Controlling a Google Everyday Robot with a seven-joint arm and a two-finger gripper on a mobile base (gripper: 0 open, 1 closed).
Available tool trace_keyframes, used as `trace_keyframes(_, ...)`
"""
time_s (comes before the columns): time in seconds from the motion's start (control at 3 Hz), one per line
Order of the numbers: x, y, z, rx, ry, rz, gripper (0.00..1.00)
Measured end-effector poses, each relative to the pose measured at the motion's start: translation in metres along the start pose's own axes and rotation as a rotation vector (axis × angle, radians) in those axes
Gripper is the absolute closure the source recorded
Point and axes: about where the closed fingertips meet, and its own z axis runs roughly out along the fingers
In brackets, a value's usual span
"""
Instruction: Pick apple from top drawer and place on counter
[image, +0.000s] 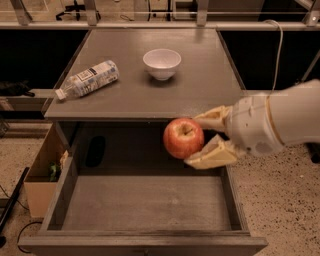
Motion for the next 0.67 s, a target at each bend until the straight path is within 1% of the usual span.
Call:
trace_keyframes(0.33, -0.031, -0.041, -0.019, 0.015, 0.004, -0.021, 1.00)
trace_keyframes(0.67, -0.063, -0.118, -0.026, 0.035, -0.010, -0.036, 1.00)
